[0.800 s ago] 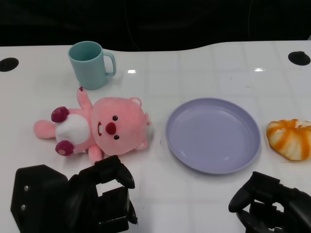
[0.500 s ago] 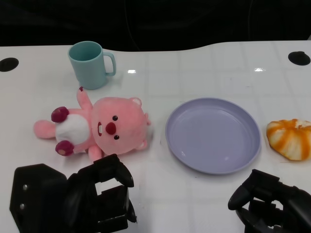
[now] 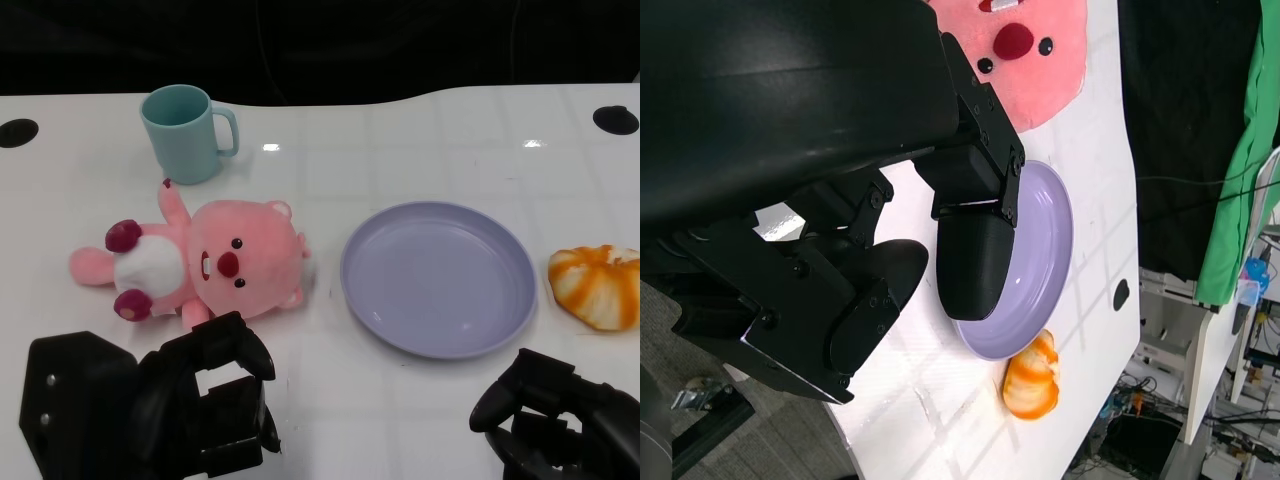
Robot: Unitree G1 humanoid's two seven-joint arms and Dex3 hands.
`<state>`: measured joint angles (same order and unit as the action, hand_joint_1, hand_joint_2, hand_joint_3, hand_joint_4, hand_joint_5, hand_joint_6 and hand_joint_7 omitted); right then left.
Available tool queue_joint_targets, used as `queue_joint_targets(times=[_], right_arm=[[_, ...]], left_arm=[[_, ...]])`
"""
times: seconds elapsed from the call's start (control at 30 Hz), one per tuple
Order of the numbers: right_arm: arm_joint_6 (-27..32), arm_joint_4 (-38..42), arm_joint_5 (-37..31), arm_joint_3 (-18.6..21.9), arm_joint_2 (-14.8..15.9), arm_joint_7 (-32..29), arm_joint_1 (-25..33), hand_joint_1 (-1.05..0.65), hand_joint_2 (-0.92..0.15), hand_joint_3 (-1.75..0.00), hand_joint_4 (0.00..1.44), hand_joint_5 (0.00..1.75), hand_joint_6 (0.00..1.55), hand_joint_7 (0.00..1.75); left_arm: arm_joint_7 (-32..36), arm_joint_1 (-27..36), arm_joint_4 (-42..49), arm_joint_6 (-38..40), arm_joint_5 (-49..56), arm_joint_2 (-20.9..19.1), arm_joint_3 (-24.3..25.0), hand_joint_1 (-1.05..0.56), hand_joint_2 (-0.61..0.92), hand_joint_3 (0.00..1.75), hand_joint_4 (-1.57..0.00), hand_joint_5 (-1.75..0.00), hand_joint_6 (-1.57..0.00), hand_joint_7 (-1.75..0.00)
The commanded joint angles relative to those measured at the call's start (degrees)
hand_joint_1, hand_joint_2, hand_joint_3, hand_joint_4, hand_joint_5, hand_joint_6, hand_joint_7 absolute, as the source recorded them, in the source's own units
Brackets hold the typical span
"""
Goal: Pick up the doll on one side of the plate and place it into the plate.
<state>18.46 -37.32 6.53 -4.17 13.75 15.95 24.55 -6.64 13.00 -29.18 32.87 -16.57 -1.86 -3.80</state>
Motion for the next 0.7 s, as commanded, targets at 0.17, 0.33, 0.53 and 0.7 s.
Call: queue_joint_targets(times=[0.17, 0.33, 0.53, 0.7], right_arm=[[-0.7, -0.08, -0.34, 0.66, 0.59, -0.12, -0.02, -0.26, -0.92, -0.52, 0.65, 1.75, 0.45, 1.67], [-0.98, 0.11, 0.04, 0.96, 0.55, 0.14, 0.03, -0.25, -0.92, -0.53, 0.65, 1.75, 0.46, 1.66], [0.48, -0.33, 0.14, 0.91, 0.34, -0.43, -0.14, -0.26, -0.92, -0.52, 0.66, 1.75, 0.46, 1.66], [0.45, -0.35, 0.2, 0.84, 0.51, -0.36, -0.13, -0.25, -0.92, -0.52, 0.65, 1.75, 0.46, 1.66]], left_arm=[[-0.25, -0.21, 0.64, -0.78, -0.03, -0.49, 0.54, -0.02, 0.5, 1.4, -0.87, -1.75, -0.73, -1.67], [-0.08, -0.17, 0.67, -1.9, 0.32, -0.18, 0.39, 0.0, 0.46, 1.42, -0.82, -1.74, -0.74, -1.55], [-0.36, -0.3, 0.17, -5.47, 1.42, -0.63, 0.04, -0.1, 0.4, 1.39, -0.69, -1.52, -0.68, -1.25], [-0.29, -1.04, -1.21, -6.6, 3.58, -2.26, -0.17, -0.18, 0.47, 1.14, -0.57, -1.39, -0.6, -0.99]])
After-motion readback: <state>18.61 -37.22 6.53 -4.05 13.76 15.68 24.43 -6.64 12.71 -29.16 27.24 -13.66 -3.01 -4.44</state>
